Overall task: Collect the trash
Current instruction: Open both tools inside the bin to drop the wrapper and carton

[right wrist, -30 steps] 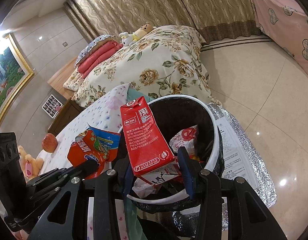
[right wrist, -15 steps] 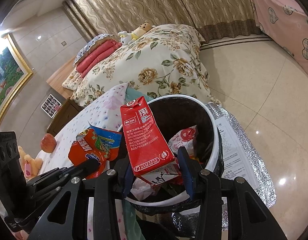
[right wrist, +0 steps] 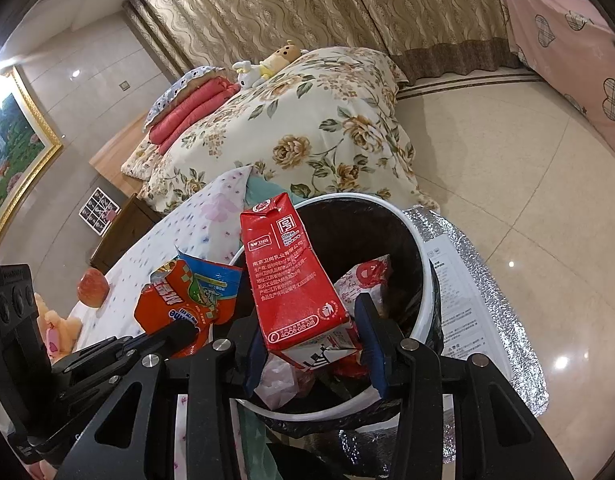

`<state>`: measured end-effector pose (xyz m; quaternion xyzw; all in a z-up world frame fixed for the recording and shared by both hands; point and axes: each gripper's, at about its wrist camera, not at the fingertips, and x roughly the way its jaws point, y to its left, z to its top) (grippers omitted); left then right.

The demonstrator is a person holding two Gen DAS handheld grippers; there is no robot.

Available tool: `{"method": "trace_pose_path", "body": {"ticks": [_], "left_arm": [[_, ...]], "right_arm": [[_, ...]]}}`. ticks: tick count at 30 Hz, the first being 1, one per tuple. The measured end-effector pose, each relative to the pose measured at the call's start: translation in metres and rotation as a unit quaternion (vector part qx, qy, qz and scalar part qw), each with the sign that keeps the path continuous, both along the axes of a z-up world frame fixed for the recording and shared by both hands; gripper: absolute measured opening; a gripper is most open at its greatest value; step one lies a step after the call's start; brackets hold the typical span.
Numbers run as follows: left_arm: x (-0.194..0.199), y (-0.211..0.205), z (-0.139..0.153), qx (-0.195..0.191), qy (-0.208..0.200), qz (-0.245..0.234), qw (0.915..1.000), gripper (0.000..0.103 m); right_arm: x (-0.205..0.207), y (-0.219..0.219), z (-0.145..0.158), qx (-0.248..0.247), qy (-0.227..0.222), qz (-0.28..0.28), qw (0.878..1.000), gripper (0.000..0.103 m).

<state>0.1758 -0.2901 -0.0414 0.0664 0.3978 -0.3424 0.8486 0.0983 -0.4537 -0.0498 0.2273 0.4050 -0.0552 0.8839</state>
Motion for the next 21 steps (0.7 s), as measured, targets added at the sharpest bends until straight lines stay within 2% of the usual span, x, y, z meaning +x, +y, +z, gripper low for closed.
{"method": "trace_pose_path", "body": {"ticks": [13, 15, 17, 19, 21], "left_arm": [[0.006, -0.002, -0.004, 0.005, 0.014, -0.002, 0.9999, 0.004], [0.005, 0.0, -0.003, 0.005, 0.015, 0.002, 0.9999, 0.014], [0.003, 0.007, 0.0, 0.001, 0.008, 0.011, 0.9999, 0.041], [0.0, 0.014, 0.004, -0.004, 0.001, 0.02, 0.9998, 0.047], [-0.002, 0.022, 0.007, -0.007, 0.0, 0.027, 0.9996, 0.048]], "right_arm": [[0.006, -0.008, 0.003, 0.0, 0.004, -0.004, 1.0, 0.045], [0.005, -0.009, 0.004, 0.003, 0.003, -0.007, 1.0, 0.046], [0.005, -0.011, 0.006, 0.004, 0.0, -0.009, 1.0, 0.046], [0.003, -0.011, 0.009, 0.003, -0.003, -0.011, 1.0, 0.048], [-0.001, -0.011, 0.011, 0.005, -0.006, -0.014, 1.0, 0.053]]}}
